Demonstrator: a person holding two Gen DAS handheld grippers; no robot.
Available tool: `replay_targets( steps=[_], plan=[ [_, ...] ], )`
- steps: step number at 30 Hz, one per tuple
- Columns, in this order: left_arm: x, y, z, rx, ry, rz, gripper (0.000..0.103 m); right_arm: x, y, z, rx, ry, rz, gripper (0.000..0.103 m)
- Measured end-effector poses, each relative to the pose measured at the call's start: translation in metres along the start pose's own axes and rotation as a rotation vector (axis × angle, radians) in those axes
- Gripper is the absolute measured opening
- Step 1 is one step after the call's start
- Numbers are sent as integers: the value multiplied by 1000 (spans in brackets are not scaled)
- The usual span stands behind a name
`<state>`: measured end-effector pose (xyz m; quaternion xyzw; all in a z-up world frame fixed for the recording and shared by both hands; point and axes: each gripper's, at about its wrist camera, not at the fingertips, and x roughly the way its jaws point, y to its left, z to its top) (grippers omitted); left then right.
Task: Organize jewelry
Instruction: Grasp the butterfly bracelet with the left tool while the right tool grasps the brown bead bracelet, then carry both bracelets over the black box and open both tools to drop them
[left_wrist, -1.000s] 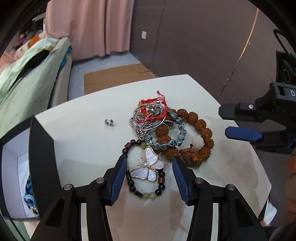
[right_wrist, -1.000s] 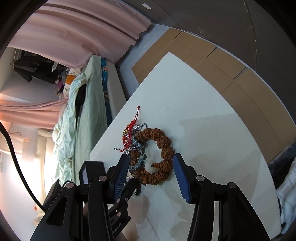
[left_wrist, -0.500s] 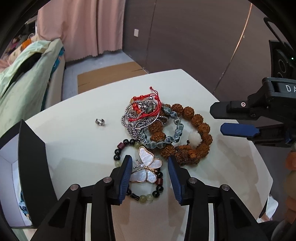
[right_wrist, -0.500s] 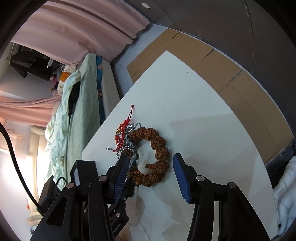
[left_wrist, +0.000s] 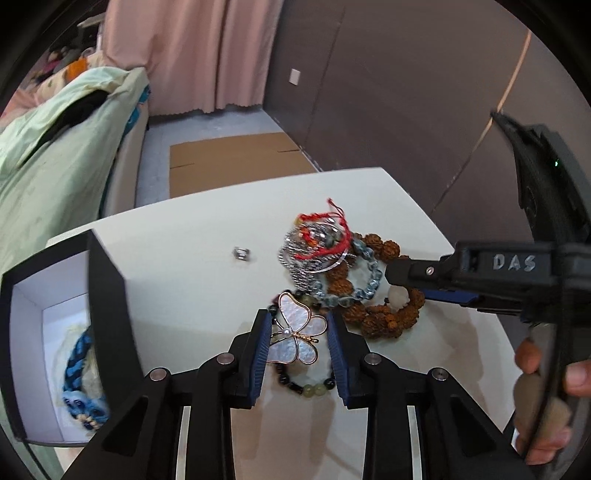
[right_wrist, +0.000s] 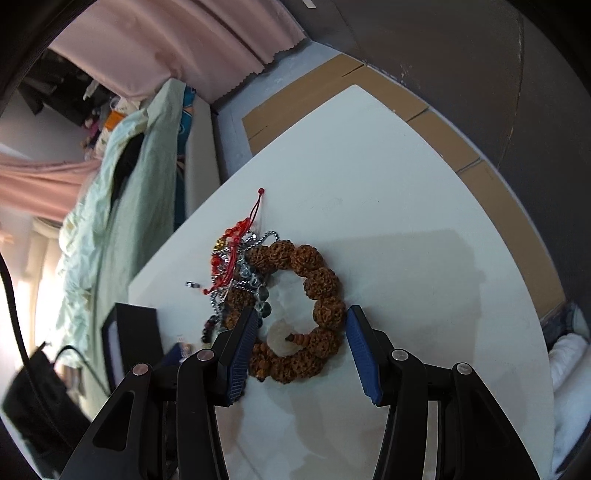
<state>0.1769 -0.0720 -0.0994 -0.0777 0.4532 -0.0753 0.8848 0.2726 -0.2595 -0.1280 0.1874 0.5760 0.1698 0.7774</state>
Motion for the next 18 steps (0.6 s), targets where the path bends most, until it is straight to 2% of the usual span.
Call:
replay_targets(
  steps=[3, 5, 10, 11, 14, 18],
  plan=[
    [-8, 6, 0, -22, -15, 2, 32, 0, 8, -2, -51, -16, -57, 50],
    [-14, 10, 0, -32, -27, 2, 32, -2, 9, -4, -75, -23, -92, 41],
    [-32, 16, -2, -57, -58, -5, 32, -8, 1, -10, -37, -14, -23, 35],
    [-35, 16, -2, -58, -63, -5, 32, -11, -1, -11, -22, -18, -4, 16],
    [-48, 19, -3, -65, -84, -5, 32, -21, -7, -14, 11, -24, 66, 17],
    [-62, 25, -4, -74, -110, 1, 32, -35, -6, -20, 10, -59, 104, 17]
  ],
)
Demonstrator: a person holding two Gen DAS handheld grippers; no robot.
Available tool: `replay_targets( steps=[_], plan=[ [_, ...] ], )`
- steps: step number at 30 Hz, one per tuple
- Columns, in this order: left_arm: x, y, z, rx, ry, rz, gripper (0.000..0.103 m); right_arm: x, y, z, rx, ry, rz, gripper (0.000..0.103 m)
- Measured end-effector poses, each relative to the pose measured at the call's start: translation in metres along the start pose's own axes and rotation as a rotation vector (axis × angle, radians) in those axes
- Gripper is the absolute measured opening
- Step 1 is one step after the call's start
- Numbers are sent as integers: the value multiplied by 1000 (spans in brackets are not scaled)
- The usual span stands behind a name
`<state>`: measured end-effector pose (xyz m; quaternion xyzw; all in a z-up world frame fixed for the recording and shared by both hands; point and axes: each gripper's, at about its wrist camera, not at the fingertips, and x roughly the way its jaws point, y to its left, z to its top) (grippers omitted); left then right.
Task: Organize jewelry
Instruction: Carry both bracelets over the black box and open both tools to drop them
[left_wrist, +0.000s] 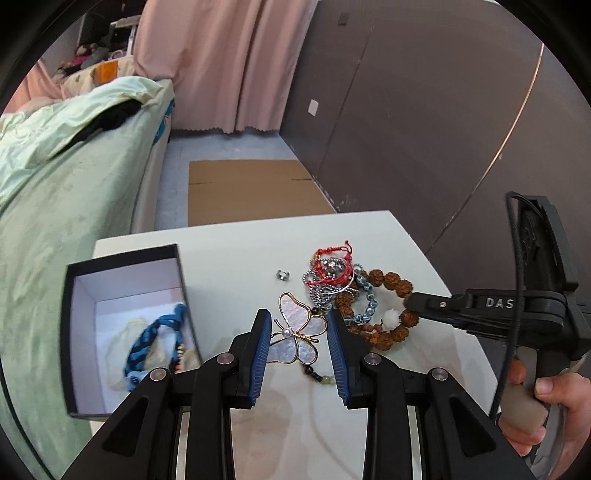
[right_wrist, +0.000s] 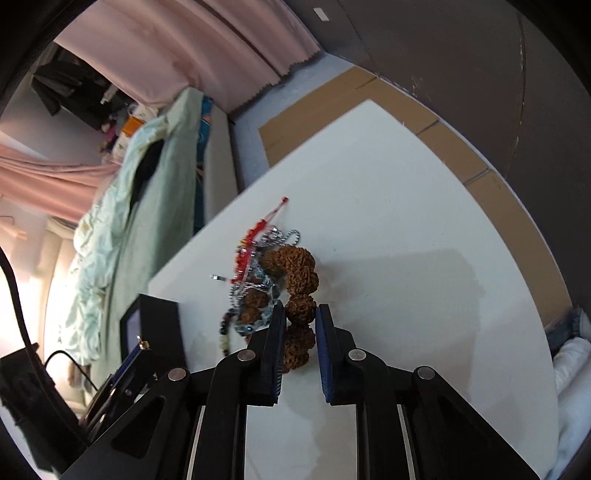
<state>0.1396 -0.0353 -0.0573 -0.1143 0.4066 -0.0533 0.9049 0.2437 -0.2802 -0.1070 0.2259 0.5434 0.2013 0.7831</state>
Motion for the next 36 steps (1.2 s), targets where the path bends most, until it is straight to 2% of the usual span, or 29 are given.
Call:
replay_targets(
  steps=[6, 18, 26, 36],
  plan=[
    [-17, 16, -1, -25, -31, 20, 32, -12, 5, -5, 30, -35, 70, 17],
    [-43, 41, 1, -74, -82, 45, 32, -47, 38, -13, -19, -151, 182, 17],
    [-58, 54, 0, -99, -109, 66, 32, -64, 64, -22, -77, -215, 287, 17],
    [-75, 86, 2, -169, -141, 98, 32, -40, 112, -36, -138, -168, 409, 17]
  ],
)
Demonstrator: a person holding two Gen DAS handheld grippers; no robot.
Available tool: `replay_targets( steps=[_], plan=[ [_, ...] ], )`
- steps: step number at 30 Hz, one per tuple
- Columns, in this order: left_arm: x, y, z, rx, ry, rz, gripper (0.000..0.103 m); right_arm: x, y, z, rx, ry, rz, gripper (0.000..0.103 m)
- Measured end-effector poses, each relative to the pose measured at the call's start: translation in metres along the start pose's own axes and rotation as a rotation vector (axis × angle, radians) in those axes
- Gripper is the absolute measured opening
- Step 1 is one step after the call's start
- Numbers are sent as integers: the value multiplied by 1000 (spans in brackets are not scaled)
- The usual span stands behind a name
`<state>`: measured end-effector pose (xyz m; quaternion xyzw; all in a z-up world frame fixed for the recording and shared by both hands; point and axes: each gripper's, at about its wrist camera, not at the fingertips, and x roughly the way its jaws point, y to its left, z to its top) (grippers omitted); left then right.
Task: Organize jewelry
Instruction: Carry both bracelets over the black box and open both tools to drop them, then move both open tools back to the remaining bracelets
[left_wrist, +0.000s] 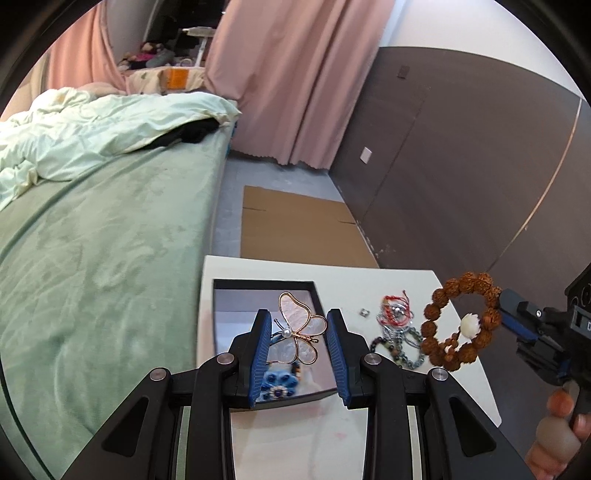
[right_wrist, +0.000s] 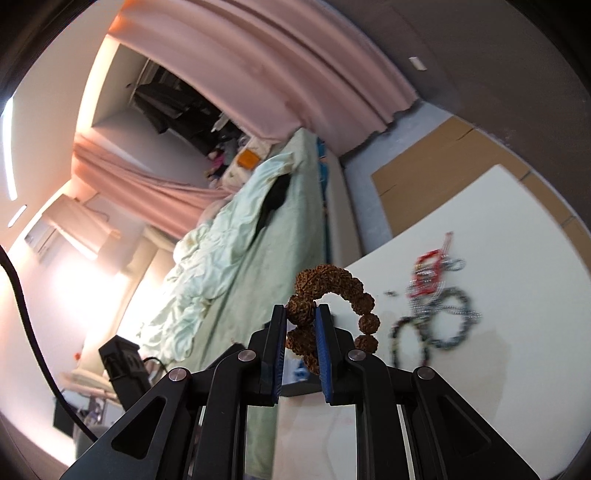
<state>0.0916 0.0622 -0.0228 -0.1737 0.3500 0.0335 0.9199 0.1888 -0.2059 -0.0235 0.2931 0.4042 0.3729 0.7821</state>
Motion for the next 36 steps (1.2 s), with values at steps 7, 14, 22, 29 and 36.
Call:
replay_targets(
  steps=[7, 14, 22, 29, 36],
  plan=[
    [-4, 15, 7, -35, -15, 10, 32, 40, 23, -11, -34, 53, 66, 17],
    [-1, 27, 12, -70, -15, 19, 32, 90, 24, -22, -15, 156, 97, 21],
    [13, 29, 13, -75, 24, 10, 32, 84, 7, -18, 21, 162, 58, 39],
    [30, 26, 9, -88, 97, 17, 43, 65, -8, -16, 36, 156, -13, 39],
    [25, 20, 5, -96, 79, 7, 73, 23, -22, -7, 27, 103, -66, 39]
  ],
)
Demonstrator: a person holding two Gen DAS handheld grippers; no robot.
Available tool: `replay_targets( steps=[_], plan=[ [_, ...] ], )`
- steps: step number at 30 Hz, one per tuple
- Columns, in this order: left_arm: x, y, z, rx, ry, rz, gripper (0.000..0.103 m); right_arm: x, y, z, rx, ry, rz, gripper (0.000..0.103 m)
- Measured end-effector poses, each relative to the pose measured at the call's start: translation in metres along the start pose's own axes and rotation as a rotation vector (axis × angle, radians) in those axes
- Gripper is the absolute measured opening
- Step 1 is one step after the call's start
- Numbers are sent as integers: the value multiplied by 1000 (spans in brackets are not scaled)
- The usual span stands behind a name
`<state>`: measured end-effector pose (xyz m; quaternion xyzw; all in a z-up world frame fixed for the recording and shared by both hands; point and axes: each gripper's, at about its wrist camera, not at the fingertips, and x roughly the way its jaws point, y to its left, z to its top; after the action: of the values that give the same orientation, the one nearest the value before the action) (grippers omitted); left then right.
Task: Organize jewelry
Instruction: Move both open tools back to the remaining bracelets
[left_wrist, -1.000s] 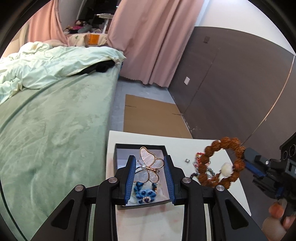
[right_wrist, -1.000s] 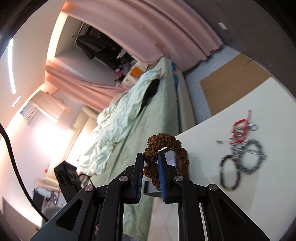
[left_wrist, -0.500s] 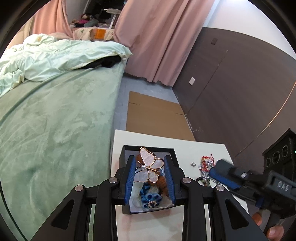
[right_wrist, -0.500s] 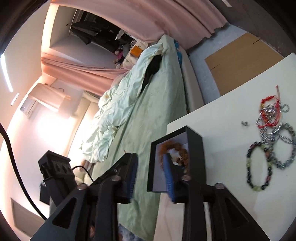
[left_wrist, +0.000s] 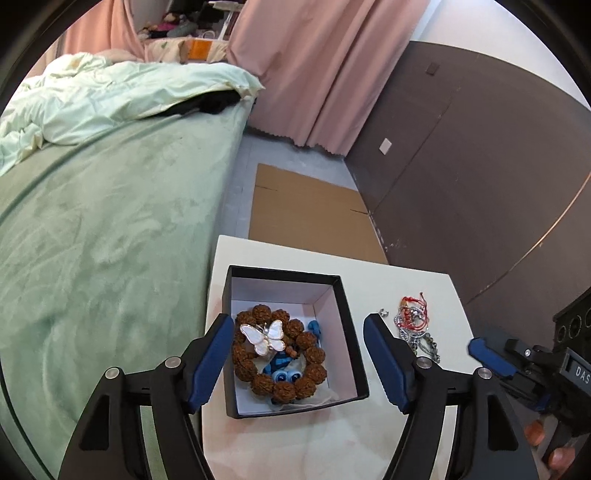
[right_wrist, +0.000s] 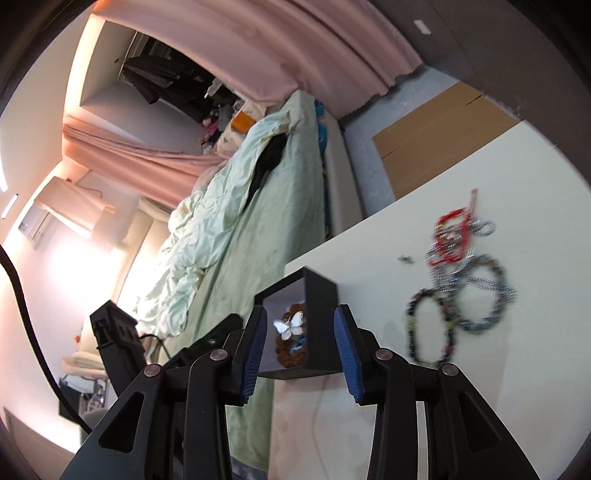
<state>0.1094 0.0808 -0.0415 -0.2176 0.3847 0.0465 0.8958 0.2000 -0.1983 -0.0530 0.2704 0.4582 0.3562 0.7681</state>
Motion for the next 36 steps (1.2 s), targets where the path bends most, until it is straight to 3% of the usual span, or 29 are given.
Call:
replay_targets(
  steps=[7, 15, 17, 21, 28, 33, 36],
  plan=[
    [-2, -21, -9, 41, 10, -30, 73, -36, -32, 5, 37, -37, -89, 39],
    [2, -57, -23, 118, 24, -72, 73, -49, -54, 4, 72, -10, -152, 39],
    [3, -68, -27, 143, 26, -80, 73, -49, -59, 3, 89, -1, -162, 49],
    [8, -87, -36, 200, 39, -88, 73, -54, -68, 2, 121, -8, -184, 50],
    [21, -114, -55, 269, 80, -85, 57, -63, -85, 2, 180, -10, -215, 50],
    [36, -123, -64, 292, 110, -76, 57, -69, -96, 4, 215, -9, -224, 50],
    [44, -130, -69, 314, 116, -57, 48, -72, -100, 4, 229, -8, -221, 50]
  ],
)
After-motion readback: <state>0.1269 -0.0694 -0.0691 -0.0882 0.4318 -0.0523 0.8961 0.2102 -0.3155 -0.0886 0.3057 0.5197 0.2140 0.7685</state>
